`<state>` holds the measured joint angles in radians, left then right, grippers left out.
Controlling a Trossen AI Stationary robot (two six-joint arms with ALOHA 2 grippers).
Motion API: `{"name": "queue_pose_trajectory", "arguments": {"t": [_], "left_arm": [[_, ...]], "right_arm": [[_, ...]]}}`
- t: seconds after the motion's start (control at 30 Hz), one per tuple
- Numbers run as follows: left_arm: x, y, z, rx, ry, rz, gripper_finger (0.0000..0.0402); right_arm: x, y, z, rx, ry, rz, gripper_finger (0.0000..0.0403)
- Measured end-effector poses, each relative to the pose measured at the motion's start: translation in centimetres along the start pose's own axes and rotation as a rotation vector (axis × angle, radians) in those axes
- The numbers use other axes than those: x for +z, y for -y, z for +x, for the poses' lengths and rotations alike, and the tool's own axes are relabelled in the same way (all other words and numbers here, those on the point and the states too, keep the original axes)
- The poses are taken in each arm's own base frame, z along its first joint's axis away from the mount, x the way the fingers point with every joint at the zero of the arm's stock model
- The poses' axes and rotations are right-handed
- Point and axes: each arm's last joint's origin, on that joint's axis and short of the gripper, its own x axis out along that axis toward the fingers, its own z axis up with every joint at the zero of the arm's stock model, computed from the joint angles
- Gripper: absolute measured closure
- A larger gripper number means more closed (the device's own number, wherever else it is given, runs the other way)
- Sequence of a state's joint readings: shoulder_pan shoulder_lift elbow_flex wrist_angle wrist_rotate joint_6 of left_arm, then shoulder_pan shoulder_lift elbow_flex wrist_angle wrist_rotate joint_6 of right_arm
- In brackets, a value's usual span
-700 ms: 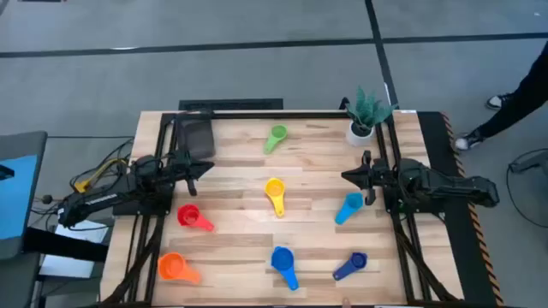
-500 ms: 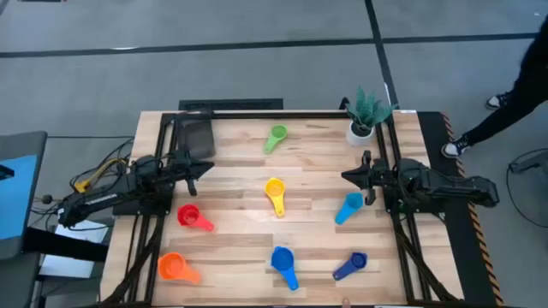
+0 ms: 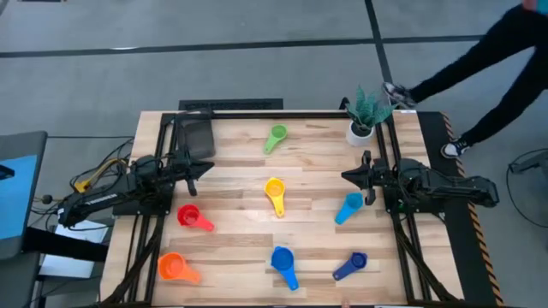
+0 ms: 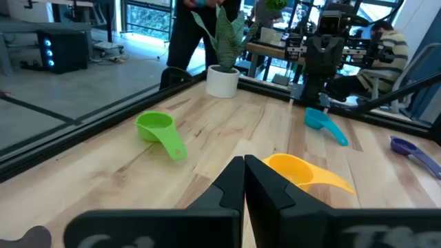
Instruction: Nest measuring cups in basket
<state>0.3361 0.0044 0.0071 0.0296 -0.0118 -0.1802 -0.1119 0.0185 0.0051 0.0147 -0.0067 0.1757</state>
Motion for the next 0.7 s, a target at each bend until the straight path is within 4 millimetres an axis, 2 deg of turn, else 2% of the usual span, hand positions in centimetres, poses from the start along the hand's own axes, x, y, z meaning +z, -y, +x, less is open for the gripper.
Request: {"name": "queue_pose_trajectory", "arguments": {"t": [0.53,0.7], "left_arm": [[0.0,0.0,0.0,0.0,0.0,0.0,0.0402],[0.82,0.01,-0.07,0.037,0.064,0.009,0.0402]], "right_arm": [[0.0,0.0,0.0,0.0,0.0,0.0,0.0348],[0.0,0.0,0.0,0.0,0.0,0.0,0.0348]]}}
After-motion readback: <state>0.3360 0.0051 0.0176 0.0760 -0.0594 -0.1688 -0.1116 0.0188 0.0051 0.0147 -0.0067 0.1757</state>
